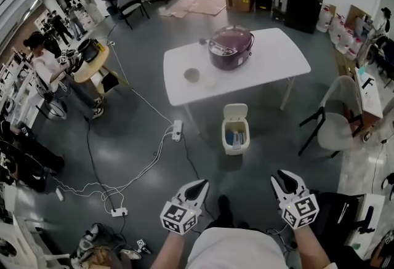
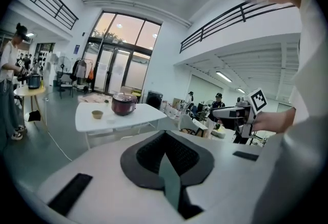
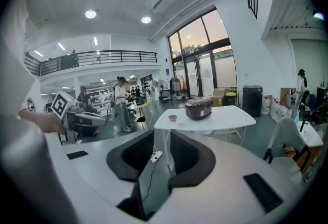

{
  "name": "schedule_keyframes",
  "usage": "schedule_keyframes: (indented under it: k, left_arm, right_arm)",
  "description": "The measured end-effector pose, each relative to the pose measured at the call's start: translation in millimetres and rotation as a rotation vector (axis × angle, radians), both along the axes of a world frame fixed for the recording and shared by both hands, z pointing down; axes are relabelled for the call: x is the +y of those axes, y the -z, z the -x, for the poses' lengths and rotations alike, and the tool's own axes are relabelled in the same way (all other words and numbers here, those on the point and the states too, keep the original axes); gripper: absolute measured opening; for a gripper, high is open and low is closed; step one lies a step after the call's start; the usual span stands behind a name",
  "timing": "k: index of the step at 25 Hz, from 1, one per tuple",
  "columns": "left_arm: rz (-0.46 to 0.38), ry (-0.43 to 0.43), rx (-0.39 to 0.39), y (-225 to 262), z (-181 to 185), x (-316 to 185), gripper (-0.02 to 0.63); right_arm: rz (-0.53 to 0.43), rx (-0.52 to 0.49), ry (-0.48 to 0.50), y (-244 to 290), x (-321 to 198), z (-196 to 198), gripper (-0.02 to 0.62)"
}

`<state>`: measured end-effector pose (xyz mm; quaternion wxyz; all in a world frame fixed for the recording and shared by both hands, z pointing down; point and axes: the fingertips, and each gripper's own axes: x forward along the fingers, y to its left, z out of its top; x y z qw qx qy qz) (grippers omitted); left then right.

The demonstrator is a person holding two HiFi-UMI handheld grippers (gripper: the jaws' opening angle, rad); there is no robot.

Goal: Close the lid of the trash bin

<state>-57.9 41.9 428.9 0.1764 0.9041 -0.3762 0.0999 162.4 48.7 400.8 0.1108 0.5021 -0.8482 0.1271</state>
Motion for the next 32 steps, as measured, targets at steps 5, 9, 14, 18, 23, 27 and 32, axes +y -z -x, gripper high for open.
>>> schedule_keyframes:
  k: [5,9,14,18,23,27,32]
  left_arm:
    - [0.008,-0.038,0.008,-5.2,10.3,-43.2,0.015]
    - [0.01,-0.068,0.013,-6.8,17.3,-64.6,0.015]
    - [0.036,-0.067,0.023,-13.0,28.0,-85.4,0.015]
    - [0.054,-0.063,0.032,-18.0,29.1,-98.6,0.015]
    - [0.071,-0.048,0.033,-25.0,21.7,-116.2,0.015]
    - [0.081,-0.021,0.029,-28.0,17.0,-136.5,0.015]
    - [0.098,0.022,0.028,-35.5,4.5,-174.9,0.015]
  right_arm:
    - [0.016,0.015,-0.021,-5.7,-35.9,15.5,0.115]
    - [0.019,0.023,-0.035,-7.6,-56.0,27.4,0.114]
    - [0.025,0.031,-0.04,-8.8,-75.6,36.9,0.114]
    - [0.038,0.035,-0.052,-11.1,-88.0,35.6,0.114]
    - [0.059,0.031,-0.044,-22.0,-107.9,27.4,0.114]
    - [0.074,0.023,-0.022,-29.6,-135.6,21.7,0.114]
    - [0.097,0.027,0.027,-38.2,-184.6,11.3,0.114]
